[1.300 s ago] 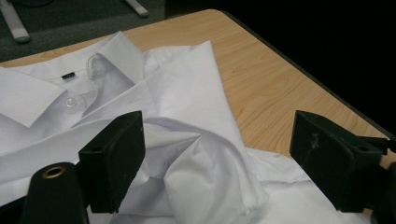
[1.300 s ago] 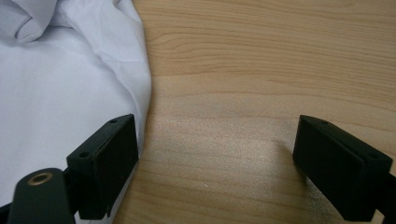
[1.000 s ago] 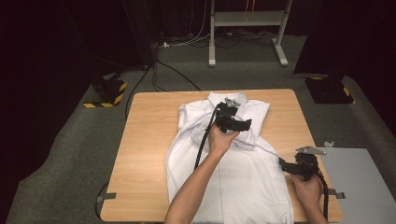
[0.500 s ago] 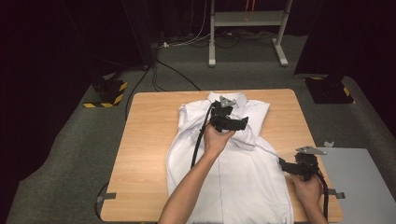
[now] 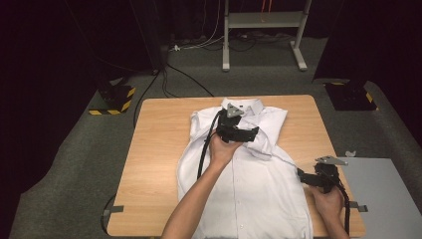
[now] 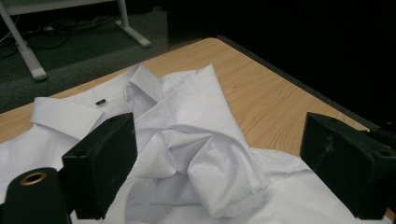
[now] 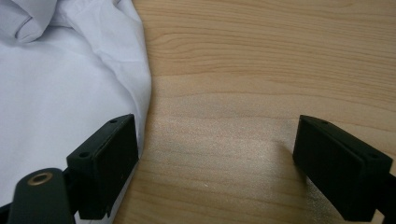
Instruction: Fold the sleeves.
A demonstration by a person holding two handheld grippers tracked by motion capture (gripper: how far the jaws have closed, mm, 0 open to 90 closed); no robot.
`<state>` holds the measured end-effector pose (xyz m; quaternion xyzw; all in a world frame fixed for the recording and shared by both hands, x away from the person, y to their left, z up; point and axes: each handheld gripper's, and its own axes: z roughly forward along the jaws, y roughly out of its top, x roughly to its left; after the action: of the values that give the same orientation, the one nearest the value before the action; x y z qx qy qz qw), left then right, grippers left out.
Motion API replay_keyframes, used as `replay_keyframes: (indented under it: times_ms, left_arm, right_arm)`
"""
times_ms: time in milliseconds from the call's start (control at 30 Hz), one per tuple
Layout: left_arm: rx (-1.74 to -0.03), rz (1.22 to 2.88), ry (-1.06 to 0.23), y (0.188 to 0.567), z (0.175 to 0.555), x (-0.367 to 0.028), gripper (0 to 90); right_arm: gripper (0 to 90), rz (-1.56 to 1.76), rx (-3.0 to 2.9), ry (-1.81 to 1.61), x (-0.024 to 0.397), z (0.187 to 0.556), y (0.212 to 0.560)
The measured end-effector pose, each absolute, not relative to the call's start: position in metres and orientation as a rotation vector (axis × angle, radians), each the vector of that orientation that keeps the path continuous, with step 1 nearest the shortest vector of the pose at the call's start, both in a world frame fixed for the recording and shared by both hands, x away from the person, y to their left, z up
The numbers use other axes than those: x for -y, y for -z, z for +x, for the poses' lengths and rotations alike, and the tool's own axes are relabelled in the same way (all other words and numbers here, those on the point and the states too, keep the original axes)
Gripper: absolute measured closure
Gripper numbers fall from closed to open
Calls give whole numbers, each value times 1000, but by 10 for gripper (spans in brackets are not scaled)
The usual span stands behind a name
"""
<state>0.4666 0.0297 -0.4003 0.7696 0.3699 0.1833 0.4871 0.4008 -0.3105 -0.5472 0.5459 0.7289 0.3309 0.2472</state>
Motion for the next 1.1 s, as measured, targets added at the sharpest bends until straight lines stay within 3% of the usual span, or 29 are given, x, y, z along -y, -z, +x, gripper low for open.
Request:
replay_keyframes:
  times_ms: [1100]
  left_arm:
    - [-860,1804,-376,388,449,-84,91]
  right_arm:
    - [138,1489,-1987,-902,311,401,547]
